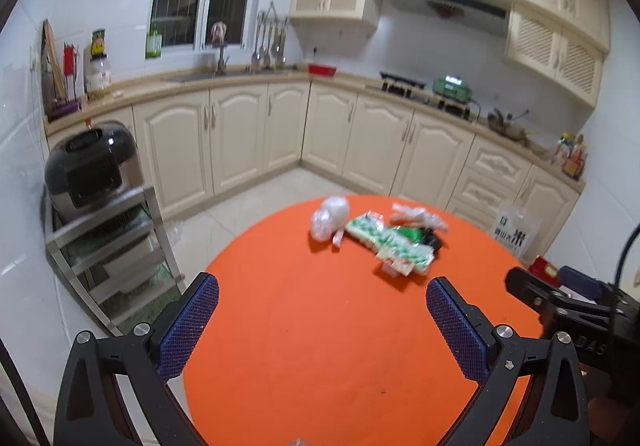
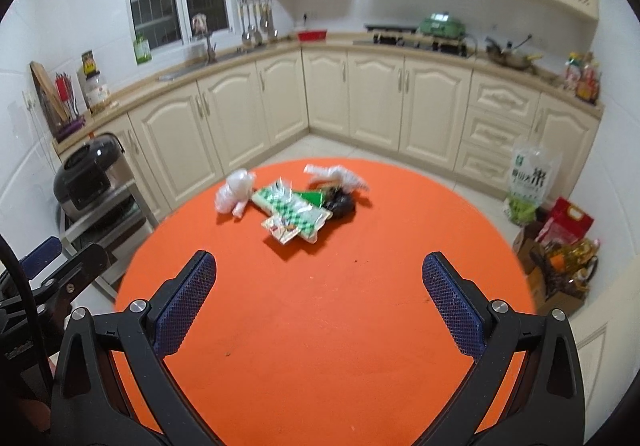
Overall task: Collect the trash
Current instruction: 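Return both open tools to the orange table, then grasp the white plastic bag with the left tool while the right tool grasps the fruit snack packet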
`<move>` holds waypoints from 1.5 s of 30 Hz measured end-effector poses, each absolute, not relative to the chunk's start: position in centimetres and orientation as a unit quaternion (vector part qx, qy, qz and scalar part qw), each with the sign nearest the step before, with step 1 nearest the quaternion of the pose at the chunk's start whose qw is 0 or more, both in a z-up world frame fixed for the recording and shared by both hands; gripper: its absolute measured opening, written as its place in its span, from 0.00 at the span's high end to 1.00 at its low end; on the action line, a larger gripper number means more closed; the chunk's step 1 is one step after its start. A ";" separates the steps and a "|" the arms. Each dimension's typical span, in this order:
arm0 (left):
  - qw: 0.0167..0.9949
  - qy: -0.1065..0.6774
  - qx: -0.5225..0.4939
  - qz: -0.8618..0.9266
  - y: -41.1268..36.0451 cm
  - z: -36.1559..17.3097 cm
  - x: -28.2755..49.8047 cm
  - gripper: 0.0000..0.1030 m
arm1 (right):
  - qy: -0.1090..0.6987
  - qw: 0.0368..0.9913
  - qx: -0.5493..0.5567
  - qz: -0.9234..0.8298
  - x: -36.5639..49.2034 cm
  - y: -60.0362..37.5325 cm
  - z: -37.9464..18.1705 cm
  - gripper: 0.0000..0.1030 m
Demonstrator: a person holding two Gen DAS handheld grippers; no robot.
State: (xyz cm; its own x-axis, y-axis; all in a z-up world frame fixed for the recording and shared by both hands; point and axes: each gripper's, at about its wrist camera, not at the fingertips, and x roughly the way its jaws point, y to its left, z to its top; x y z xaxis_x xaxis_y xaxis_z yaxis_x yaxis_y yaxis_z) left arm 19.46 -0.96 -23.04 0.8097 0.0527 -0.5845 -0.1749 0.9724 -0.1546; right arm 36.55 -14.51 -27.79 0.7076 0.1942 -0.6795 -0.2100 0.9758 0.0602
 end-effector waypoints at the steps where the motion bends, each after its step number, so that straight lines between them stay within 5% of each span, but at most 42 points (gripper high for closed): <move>1: 0.944 0.309 -0.102 0.061 -0.9 -23.7 20.4 0.01 | 0.374 0.920 -0.010 0.112 37.4 -14.4 -28.5 0.00; 6: 0.931 0.341 -0.110 0.070 0.3 -25.6 25.6 0.01 | 0.416 0.900 0.004 0.130 41.6 -13.5 -32.4 0.00; 21: 0.909 0.390 -0.117 0.088 3.7 -28.0 36.8 0.01 | 0.471 0.874 0.040 0.112 48.6 -7.6 -39.9 0.32; 29: 0.909 0.392 -0.115 0.087 3.4 -29.0 39.7 0.01 | 0.451 0.887 0.010 0.099 48.8 -7.0 -40.1 0.78; 45: 0.899 0.424 -0.080 0.069 -1.2 -31.4 46.3 0.01 | 0.456 0.877 0.024 0.150 48.6 -11.9 -39.0 0.81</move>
State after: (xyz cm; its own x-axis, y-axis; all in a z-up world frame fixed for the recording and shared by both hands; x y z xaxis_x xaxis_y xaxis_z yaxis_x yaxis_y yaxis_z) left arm 46.31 -1.17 -31.35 0.6309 0.0564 -0.7738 -0.1923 0.9776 -0.0856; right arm 48.61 -11.94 -38.96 0.5394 0.2859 -0.7920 -0.2414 0.9536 0.1799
